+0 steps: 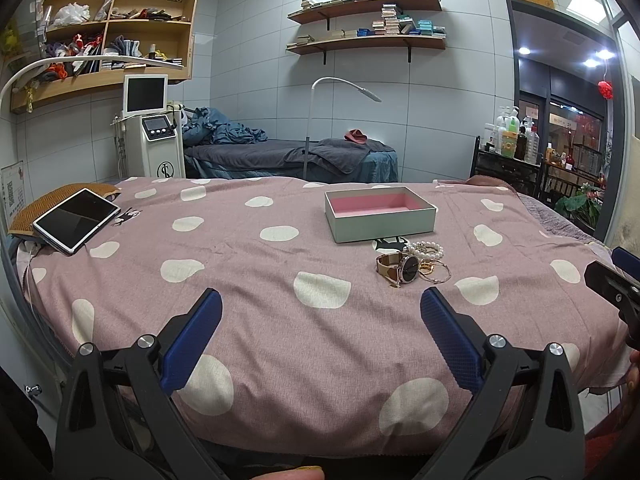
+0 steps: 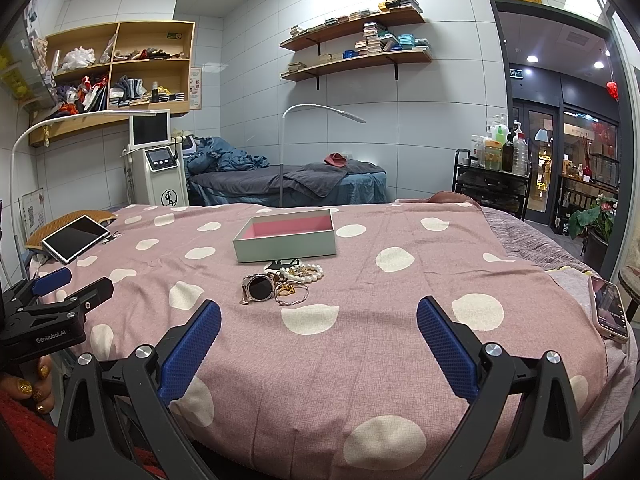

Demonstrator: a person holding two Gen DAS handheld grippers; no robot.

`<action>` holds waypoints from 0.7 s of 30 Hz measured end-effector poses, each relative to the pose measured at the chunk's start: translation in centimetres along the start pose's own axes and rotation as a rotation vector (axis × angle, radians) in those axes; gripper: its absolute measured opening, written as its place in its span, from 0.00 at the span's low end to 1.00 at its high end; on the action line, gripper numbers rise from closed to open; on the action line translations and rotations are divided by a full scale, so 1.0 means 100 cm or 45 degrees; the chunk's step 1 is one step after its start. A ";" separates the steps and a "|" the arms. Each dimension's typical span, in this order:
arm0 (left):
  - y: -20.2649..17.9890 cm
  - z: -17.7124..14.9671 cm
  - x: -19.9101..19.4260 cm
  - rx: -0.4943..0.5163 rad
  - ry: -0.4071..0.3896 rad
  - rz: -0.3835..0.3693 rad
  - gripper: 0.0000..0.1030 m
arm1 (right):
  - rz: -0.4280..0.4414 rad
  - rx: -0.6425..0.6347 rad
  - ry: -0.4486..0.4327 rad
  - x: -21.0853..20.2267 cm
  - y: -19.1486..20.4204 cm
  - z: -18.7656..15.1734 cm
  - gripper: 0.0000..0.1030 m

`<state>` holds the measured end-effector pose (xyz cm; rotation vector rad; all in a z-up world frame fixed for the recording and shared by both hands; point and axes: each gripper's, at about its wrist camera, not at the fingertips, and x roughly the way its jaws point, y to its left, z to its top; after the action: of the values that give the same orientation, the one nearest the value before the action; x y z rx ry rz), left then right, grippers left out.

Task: Organize jewelry

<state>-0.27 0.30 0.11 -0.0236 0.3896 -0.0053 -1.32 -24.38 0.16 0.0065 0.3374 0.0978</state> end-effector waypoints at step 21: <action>-0.001 -0.002 0.002 0.001 0.004 -0.001 0.95 | 0.001 0.002 0.004 0.002 -0.001 -0.001 0.94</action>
<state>-0.16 0.23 -0.11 -0.0233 0.3930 -0.0064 -1.17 -24.42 -0.02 0.0082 0.3404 0.0987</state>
